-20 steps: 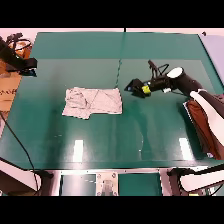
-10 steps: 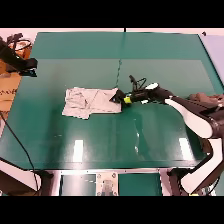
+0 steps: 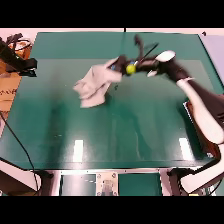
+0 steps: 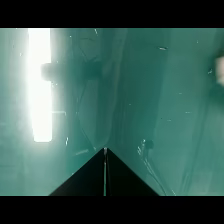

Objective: Fold the shirts.

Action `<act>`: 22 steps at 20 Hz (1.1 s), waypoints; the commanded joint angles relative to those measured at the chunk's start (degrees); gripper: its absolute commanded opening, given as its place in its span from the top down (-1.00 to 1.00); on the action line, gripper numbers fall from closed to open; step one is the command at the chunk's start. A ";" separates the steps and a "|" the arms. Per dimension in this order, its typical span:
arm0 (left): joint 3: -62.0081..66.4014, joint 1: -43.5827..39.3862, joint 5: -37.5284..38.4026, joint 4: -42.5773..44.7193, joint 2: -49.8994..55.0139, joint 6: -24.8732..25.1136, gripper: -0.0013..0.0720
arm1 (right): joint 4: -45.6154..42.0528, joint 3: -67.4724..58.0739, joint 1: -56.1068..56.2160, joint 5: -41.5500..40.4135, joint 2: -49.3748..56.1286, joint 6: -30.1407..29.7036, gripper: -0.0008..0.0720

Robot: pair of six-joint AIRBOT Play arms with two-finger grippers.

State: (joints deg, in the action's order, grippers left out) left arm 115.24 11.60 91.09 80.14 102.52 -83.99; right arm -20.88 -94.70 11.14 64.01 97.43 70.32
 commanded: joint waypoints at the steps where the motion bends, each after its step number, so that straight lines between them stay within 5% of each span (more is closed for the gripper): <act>1: -0.02 0.00 -0.02 -0.02 0.02 0.04 0.90 | -19.43 -9.01 -8.92 8.85 -8.68 14.08 0.94; 3: -0.02 0.00 -0.04 -0.07 0.02 0.02 0.90 | -27.61 -10.88 -17.84 11.08 -13.25 20.81 0.94; 7: -0.02 0.00 -0.13 -1.62 0.02 -0.02 0.90 | -27.98 -11.26 -38.73 11.34 -17.05 23.96 0.94; 17: -0.02 0.00 -0.85 -3.96 0.02 0.00 0.90 | -34.45 -6.45 -64.67 23.12 -17.92 21.99 0.94; 22: -0.02 0.00 -0.07 -4.15 0.02 0.04 0.90 | -43.10 2.38 -72.41 24.85 -26.71 21.92 0.94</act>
State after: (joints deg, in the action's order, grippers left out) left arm 115.24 11.57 90.48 76.12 102.52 -84.03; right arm -58.74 -96.68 -56.75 86.67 74.70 92.42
